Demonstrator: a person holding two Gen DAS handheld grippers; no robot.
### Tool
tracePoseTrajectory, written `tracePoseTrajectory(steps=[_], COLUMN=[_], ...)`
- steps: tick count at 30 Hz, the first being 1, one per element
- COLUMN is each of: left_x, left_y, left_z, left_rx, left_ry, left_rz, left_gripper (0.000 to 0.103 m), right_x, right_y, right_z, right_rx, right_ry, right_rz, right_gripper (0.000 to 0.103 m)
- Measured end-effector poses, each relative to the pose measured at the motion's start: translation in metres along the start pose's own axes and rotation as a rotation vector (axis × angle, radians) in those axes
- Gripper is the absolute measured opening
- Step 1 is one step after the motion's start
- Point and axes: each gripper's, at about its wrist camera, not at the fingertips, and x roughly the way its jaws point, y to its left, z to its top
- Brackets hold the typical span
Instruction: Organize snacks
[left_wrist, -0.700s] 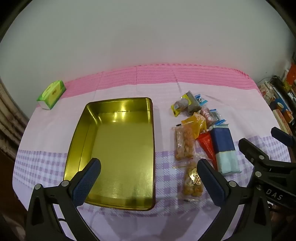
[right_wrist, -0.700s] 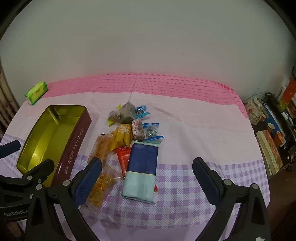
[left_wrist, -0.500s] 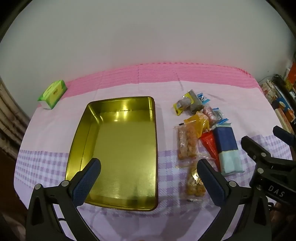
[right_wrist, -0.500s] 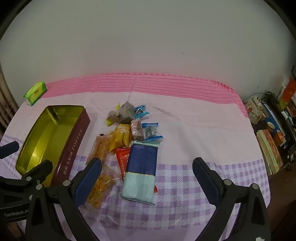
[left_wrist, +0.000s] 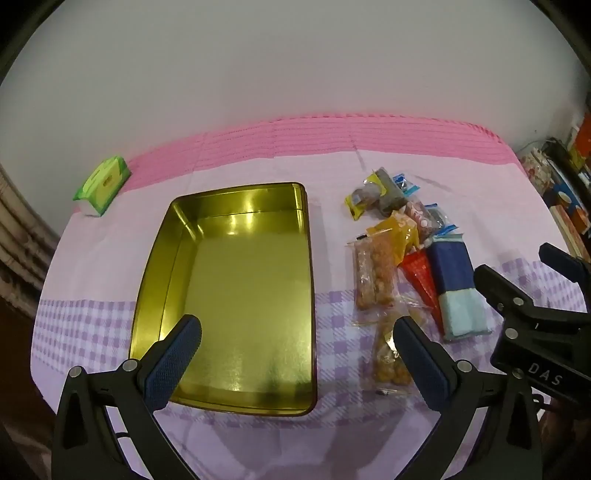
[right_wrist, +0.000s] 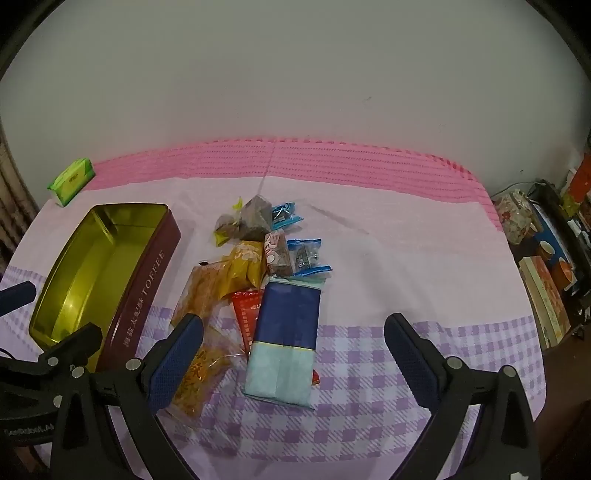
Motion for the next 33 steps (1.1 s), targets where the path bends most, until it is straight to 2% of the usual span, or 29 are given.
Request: tracePoseTrajectory(steps=[19,33], left_x=[0.008,0.012], left_y=[0.002,0.005], left_z=[0.001,0.002], left_rx=[-0.006,-0.015], left_ry=[0.001,0.012], left_rz=[0.004,0.04], left_gripper=[0.103,0.103], right_x=[0.006,0.007], right_y=[0.002,0.004], right_z=[-0.002,-0.003], right_rx=[-0.009,-0.012], right_ry=[0.013,0.023], right_rz=[0.016,0.018], right_gripper=[0.097,0.097])
